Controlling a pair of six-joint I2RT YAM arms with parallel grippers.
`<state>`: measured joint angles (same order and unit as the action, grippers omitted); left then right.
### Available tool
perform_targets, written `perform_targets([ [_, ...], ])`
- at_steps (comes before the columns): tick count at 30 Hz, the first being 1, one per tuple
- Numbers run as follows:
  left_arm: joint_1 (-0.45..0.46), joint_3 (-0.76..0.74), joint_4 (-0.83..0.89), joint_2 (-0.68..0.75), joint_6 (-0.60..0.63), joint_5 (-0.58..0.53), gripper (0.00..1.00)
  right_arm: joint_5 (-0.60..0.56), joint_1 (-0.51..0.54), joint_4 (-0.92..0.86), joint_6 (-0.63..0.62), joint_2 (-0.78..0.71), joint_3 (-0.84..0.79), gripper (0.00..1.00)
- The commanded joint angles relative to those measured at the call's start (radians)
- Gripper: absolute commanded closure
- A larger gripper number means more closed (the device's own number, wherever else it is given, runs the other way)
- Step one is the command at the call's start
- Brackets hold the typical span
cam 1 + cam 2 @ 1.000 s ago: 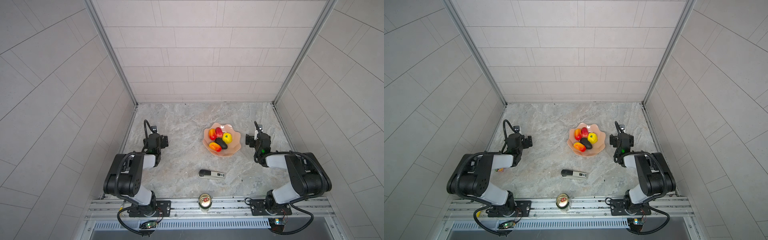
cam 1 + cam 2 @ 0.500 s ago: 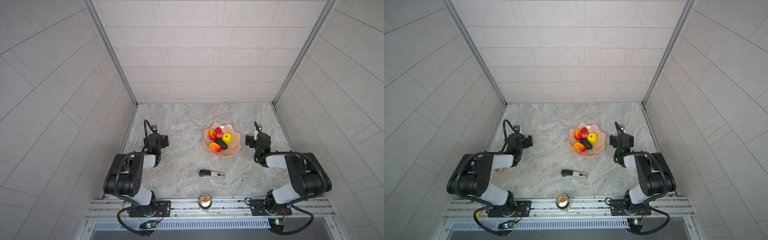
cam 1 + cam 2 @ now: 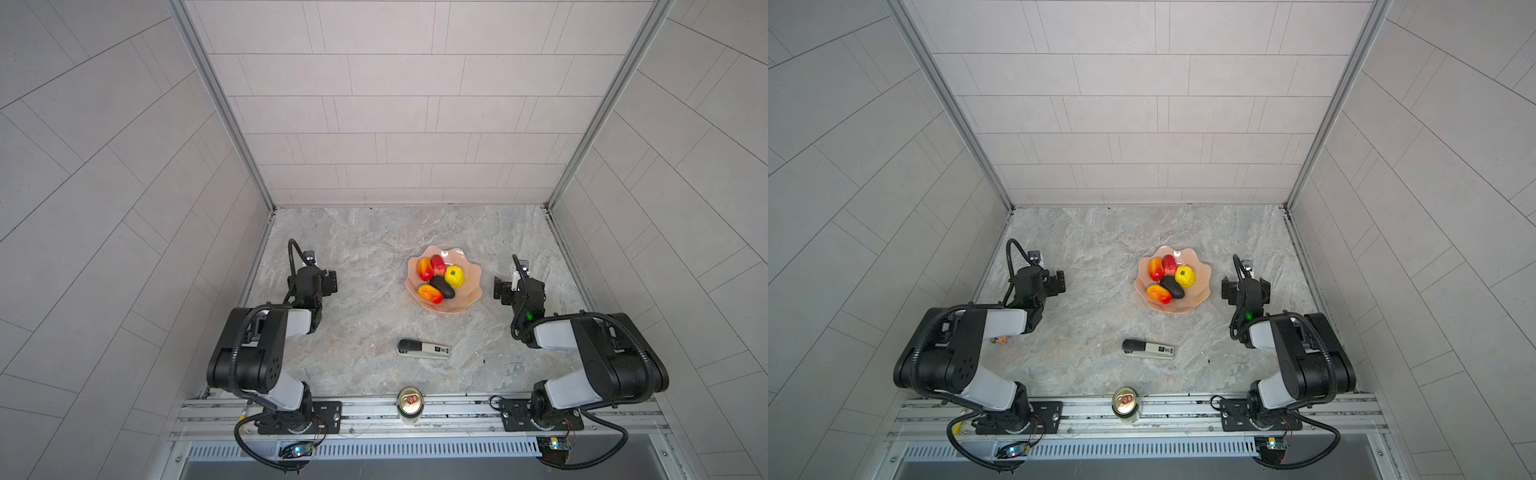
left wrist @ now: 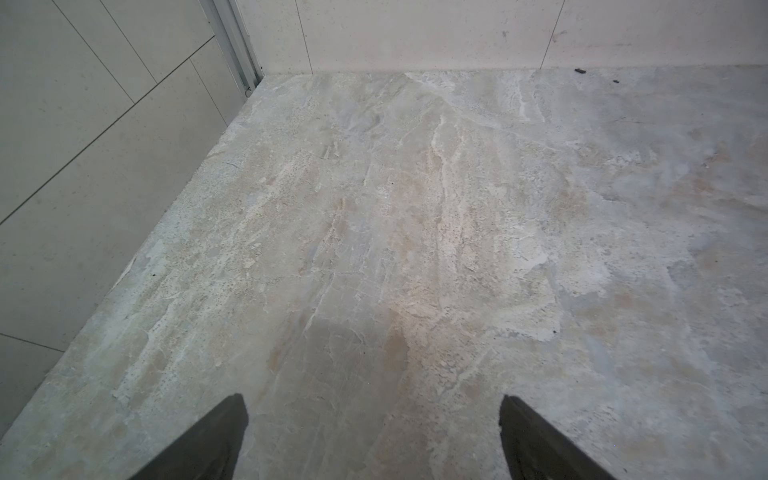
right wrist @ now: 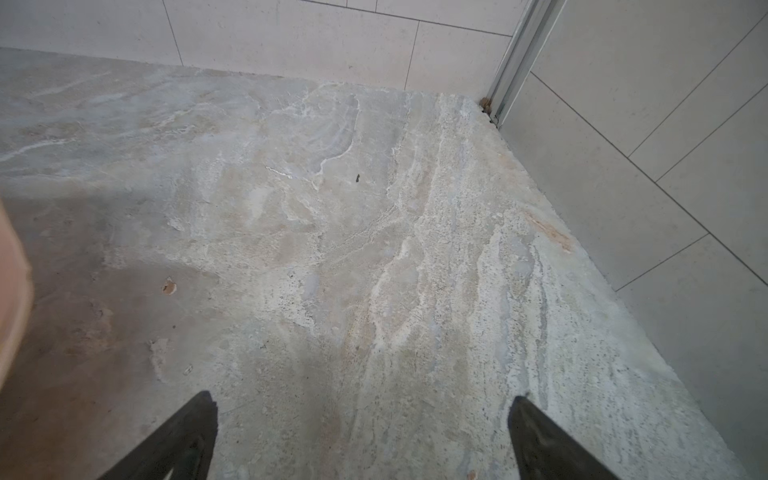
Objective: Place and organize the fake fruits in the fruit bowl
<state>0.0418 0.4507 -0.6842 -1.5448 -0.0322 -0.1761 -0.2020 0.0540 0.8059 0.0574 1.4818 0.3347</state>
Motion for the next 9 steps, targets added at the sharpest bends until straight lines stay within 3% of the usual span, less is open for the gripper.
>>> perform_targets([
  [1, 0.004, 0.011, -0.023, 0.008, 0.006, -0.001, 0.0, -0.031, 0.005, -0.083, 0.003, 0.026, 0.096, 0.0],
  [9, 0.004, 0.011, -0.025, 0.009, 0.006, 0.0, 0.0, -0.04, 0.018, -0.083, -0.008, 0.032, 0.1, 0.0],
])
